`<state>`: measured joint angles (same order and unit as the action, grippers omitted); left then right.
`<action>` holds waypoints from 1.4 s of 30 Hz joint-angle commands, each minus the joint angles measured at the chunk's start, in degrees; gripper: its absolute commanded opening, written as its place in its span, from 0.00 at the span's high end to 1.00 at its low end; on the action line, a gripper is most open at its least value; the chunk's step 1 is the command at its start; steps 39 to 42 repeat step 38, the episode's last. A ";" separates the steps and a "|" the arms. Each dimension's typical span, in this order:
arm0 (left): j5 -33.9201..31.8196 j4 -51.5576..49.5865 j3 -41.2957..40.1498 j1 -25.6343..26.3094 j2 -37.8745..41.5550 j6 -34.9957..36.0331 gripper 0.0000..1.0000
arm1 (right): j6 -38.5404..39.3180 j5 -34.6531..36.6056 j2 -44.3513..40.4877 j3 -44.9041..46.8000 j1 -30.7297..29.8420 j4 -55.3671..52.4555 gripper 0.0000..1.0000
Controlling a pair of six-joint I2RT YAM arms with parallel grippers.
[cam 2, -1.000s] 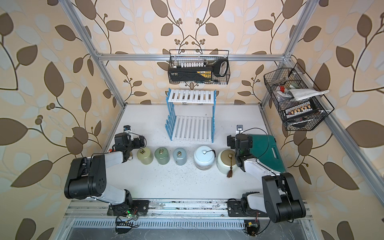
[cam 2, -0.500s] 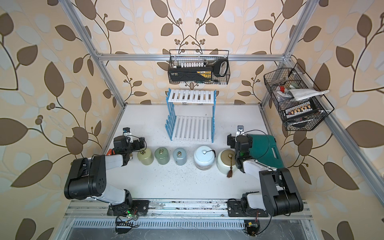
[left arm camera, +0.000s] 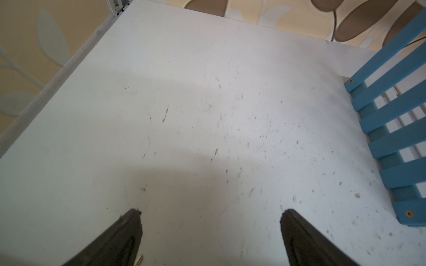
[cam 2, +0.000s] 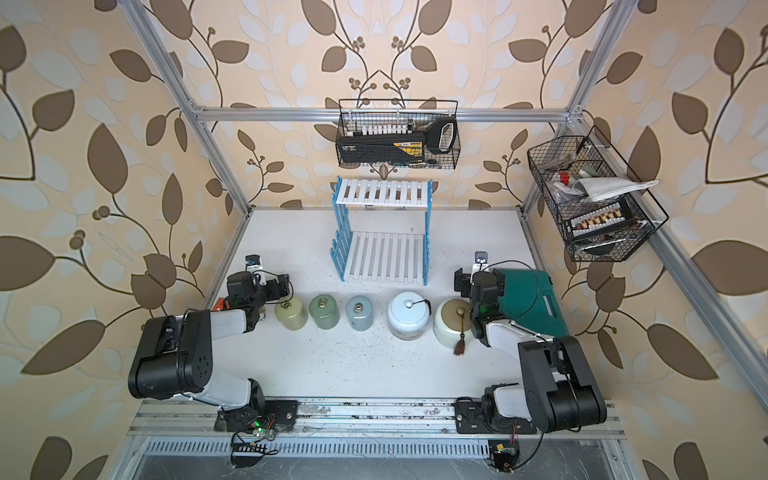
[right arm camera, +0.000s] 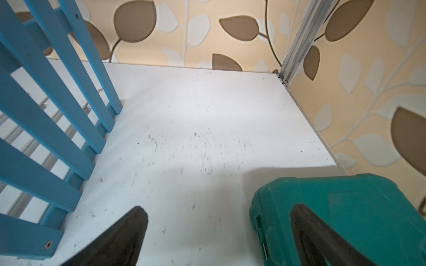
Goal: Remove the tea canisters from the shelf
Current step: Reset both arms
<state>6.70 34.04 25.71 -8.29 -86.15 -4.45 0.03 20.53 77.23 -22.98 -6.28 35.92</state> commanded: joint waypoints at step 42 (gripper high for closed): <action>4.23 8.55 -3.67 -0.47 0.76 1.38 0.01 | 2.25 -5.35 -1.67 7.41 -0.37 13.65 0.01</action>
